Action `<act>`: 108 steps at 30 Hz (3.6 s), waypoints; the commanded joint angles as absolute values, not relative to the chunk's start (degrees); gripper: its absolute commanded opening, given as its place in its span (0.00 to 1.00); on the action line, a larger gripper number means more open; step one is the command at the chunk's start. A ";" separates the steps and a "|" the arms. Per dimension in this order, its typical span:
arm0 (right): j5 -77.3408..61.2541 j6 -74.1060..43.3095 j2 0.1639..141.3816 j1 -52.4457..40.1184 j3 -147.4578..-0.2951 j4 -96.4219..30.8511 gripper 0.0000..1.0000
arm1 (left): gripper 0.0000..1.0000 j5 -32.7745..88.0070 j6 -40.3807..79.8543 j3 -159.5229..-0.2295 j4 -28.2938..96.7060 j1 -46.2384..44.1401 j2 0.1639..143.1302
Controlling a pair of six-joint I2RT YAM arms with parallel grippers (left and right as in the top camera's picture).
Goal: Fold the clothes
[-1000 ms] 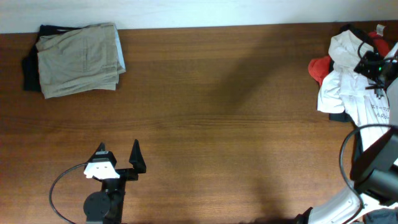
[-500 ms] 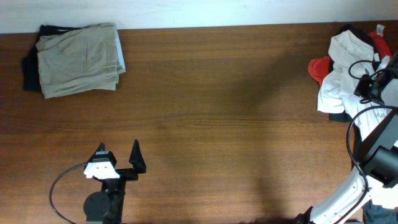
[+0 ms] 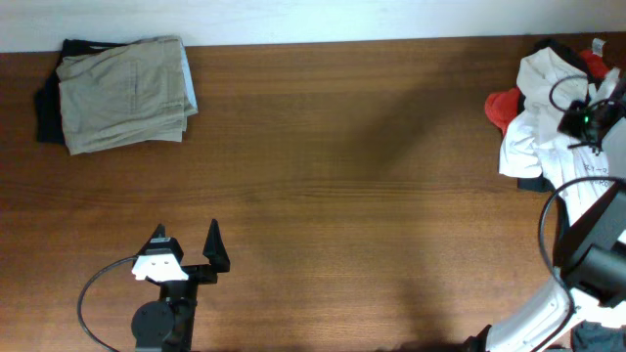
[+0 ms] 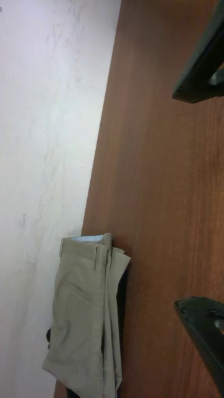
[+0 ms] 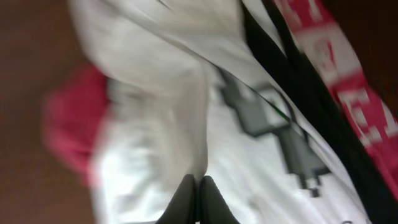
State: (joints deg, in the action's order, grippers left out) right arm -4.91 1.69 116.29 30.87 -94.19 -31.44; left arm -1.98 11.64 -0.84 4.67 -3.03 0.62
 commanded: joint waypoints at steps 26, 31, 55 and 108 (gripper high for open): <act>-9.82 -19.77 93.65 -21.17 -100.44 -49.21 0.99 | 0.99 -2.37 11.94 -0.51 4.60 -3.22 0.34; -9.96 -23.07 82.00 -2.11 -100.44 -71.00 0.99 | 0.99 -2.35 11.99 -0.54 4.38 -3.22 0.34; -5.30 -22.81 81.49 0.43 -100.40 -83.85 0.99 | 0.81 5.82 13.63 -60.45 40.95 -3.22 95.53; -21.91 -27.55 122.10 -3.27 -99.74 -27.77 0.04 | 0.00 8.36 21.80 -79.85 53.06 27.46 106.28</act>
